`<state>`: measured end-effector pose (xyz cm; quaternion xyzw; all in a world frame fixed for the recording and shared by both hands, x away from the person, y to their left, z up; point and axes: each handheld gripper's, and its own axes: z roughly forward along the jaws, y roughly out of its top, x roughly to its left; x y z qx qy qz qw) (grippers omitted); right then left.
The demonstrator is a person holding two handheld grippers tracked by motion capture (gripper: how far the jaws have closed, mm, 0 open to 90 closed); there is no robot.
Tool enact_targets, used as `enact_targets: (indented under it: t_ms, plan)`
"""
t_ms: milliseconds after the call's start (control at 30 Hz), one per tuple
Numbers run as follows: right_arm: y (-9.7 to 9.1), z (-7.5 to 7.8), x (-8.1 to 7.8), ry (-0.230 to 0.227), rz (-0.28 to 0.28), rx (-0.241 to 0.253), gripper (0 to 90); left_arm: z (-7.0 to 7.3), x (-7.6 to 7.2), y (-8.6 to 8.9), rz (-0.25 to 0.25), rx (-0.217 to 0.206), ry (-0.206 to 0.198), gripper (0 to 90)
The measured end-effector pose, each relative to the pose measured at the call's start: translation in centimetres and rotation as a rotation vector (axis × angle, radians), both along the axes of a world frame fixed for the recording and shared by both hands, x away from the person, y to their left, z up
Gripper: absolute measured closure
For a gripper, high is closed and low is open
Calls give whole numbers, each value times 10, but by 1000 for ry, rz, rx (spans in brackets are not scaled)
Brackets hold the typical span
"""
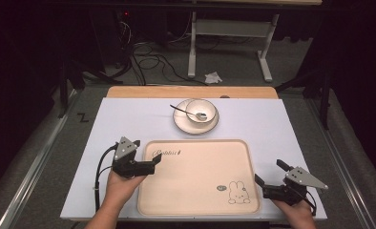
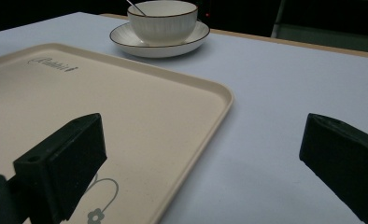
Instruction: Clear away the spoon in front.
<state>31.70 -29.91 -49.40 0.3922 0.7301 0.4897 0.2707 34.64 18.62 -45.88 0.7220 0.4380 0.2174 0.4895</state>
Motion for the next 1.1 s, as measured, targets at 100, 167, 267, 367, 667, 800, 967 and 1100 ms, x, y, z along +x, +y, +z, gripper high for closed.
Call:
enact_targets:
  t_ms: [100,167,267,367,667,800,967,1100]
  plan:
    - [0,-1,1,0,2,-2,11,0,5,-3,4,-6,0,75]
    - [0,-1,1,1,2,-3,11,0,8,-5,6,-17,0,77]
    - [1,-1,0,4,1,-2,11,1,13,-9,7,-21,-4,77]
    - [1,-1,0,5,1,-6,11,4,17,-13,6,-18,-9,83]
    - [2,-2,1,6,5,-15,11,11,36,-20,12,-9,-3,96]
    - [1,-3,2,14,0,-7,11,13,46,-21,22,-17,3,102]
    - [1,-3,2,10,5,-8,11,18,55,-22,39,-19,-5,125]
    - [1,-3,2,13,3,-9,11,22,63,-25,40,-6,-6,129]
